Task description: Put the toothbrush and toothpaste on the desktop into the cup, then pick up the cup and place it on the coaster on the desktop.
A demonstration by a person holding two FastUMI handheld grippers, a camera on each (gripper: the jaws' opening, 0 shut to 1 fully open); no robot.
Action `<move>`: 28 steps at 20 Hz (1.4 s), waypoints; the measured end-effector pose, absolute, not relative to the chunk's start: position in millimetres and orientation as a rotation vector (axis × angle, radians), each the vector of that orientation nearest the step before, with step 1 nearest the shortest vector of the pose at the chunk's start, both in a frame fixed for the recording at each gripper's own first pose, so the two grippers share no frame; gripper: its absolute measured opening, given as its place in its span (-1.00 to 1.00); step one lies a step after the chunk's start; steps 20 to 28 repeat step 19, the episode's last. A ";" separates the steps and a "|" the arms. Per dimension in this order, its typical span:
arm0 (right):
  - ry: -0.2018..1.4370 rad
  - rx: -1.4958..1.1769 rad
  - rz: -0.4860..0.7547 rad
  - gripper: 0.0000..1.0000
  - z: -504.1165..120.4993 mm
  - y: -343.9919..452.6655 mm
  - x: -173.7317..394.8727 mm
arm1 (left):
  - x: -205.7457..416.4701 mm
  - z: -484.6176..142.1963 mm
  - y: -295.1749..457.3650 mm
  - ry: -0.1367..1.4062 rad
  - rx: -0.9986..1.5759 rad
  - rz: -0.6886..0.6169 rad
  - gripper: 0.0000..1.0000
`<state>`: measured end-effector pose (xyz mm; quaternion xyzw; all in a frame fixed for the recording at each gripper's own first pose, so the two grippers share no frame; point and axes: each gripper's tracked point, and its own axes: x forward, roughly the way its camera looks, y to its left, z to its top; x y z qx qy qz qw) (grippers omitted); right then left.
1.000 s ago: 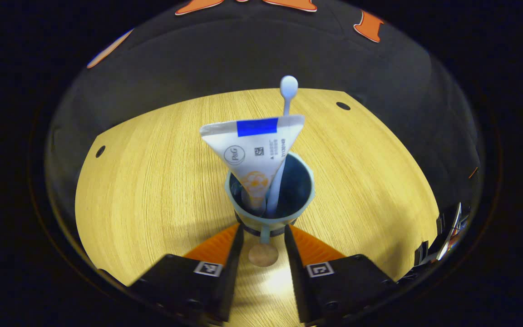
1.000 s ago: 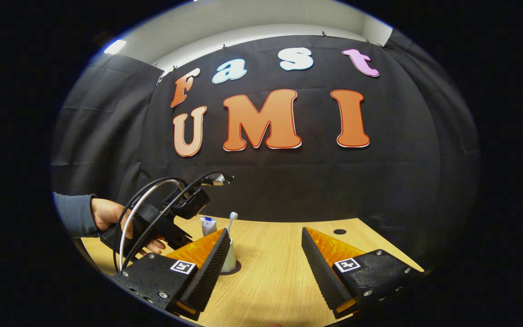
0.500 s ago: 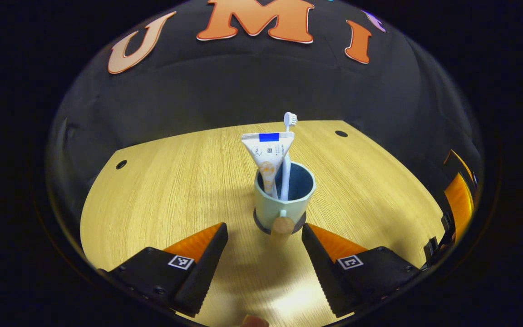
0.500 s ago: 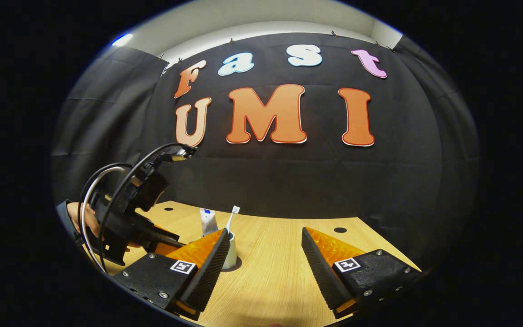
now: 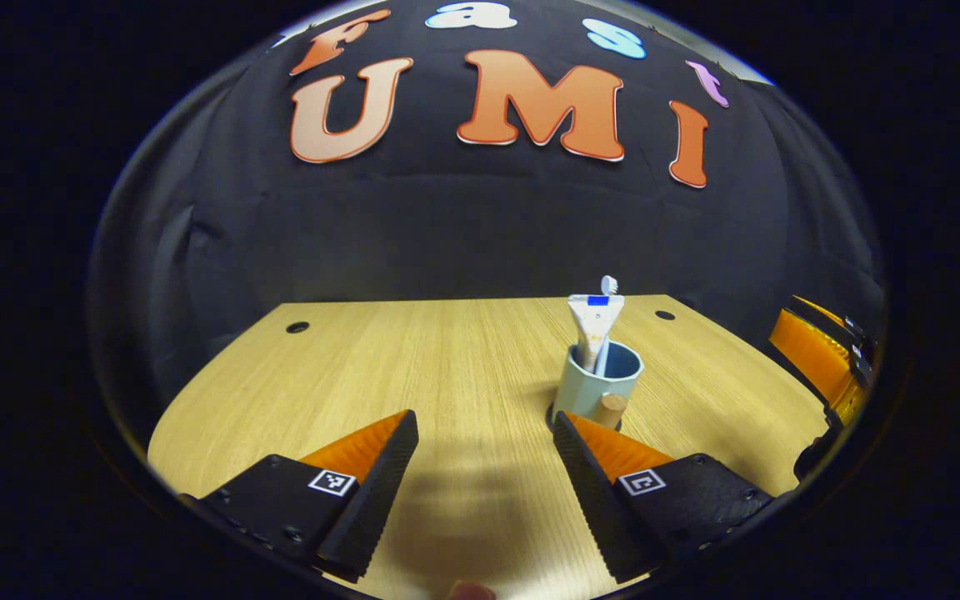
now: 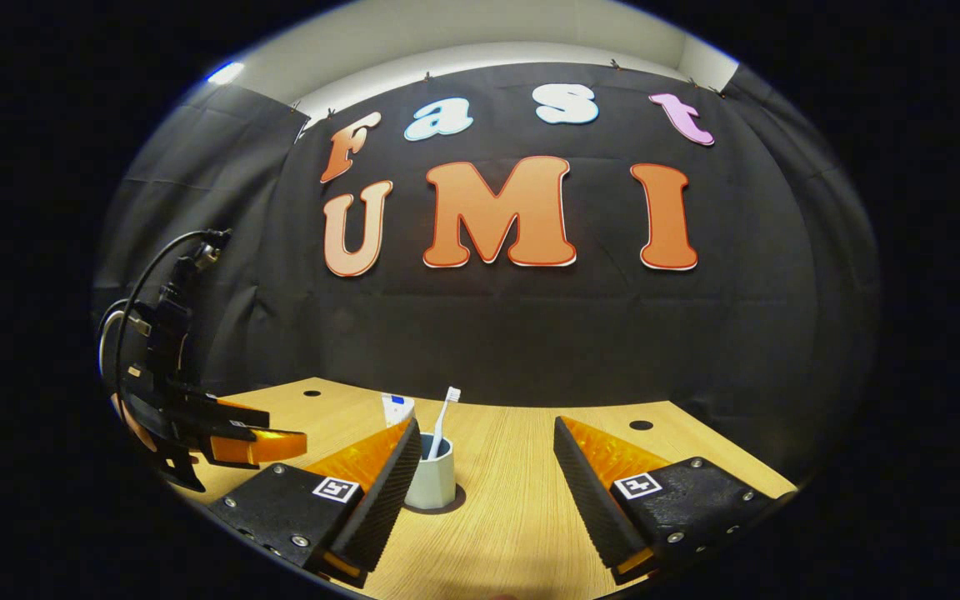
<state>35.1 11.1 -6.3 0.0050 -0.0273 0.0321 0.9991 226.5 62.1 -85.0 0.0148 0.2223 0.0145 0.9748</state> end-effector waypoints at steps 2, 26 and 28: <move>-0.080 0.008 0.053 0.91 -0.2 15.5 35.2 | 229.1 -76.8 74.1 0.393 0.035 0.063 0.96; -0.216 0.010 0.079 0.91 28.8 48.0 31.4 | 254.5 2.8 98.0 -0.059 0.032 0.151 0.94; -0.216 0.010 0.079 0.91 28.8 48.0 31.4 | 254.5 2.8 98.0 -0.059 0.032 0.151 0.94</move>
